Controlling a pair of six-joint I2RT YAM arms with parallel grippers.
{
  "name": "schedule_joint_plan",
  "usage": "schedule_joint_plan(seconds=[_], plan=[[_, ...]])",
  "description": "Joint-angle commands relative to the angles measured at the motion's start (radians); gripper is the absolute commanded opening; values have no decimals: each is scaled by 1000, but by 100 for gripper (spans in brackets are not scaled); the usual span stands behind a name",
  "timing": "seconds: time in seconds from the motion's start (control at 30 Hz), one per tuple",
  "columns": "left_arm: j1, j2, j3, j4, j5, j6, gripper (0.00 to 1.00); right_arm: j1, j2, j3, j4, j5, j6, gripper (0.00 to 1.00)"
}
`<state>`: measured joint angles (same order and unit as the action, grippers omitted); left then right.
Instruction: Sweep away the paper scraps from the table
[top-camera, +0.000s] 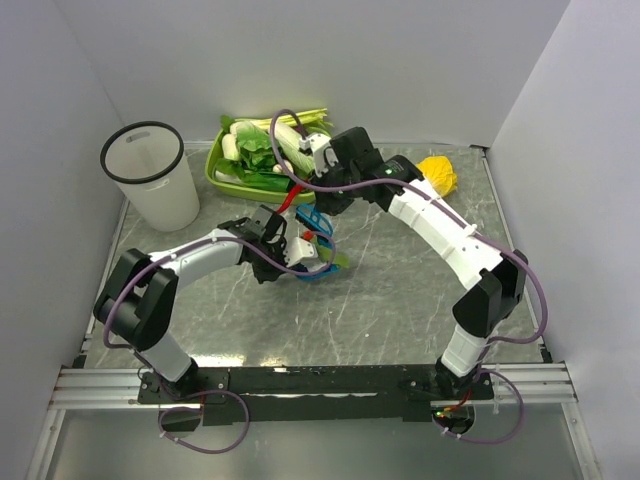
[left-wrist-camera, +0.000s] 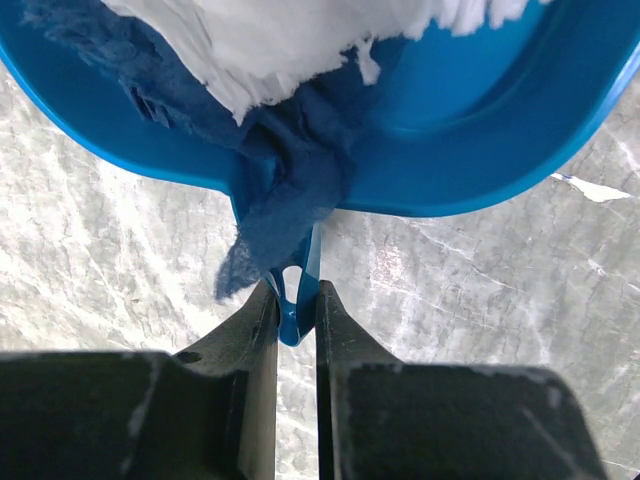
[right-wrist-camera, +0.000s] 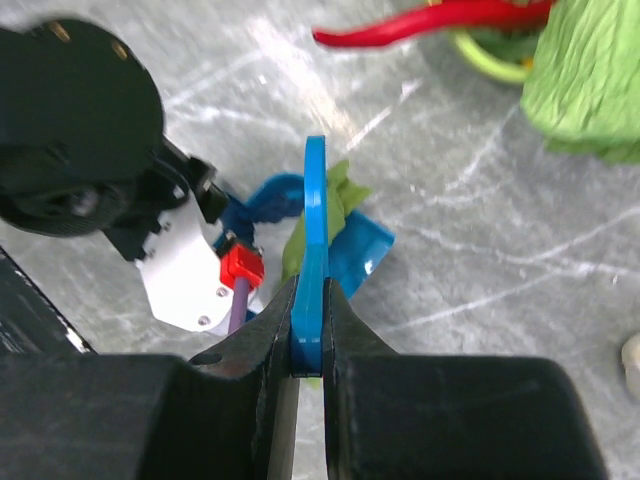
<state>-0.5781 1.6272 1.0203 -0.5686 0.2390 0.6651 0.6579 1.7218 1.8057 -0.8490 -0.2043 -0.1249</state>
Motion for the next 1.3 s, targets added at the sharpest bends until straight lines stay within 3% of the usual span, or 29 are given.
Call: schedule_joint_plan(seconds=[0.0,0.37,0.53,0.73,0.97,1.27], plan=[[4,-58,-9,47,26,-15,1,-17,-79,35,39,-73,1,0],[6,-76,23,46,13,-15,1,-176,-148,23,123,-46,99,0],[11,-107,50,29,8,-33,1,-240,-203,-138,231,135,41,0],[43,-151,150,-45,32,-97,1,-336,-217,-308,225,134,80,0],[104,-165,432,-192,82,-165,1,-392,-255,-428,231,126,114,0],[237,-66,765,-361,147,-248,1,-392,-238,-448,255,94,151,0]])
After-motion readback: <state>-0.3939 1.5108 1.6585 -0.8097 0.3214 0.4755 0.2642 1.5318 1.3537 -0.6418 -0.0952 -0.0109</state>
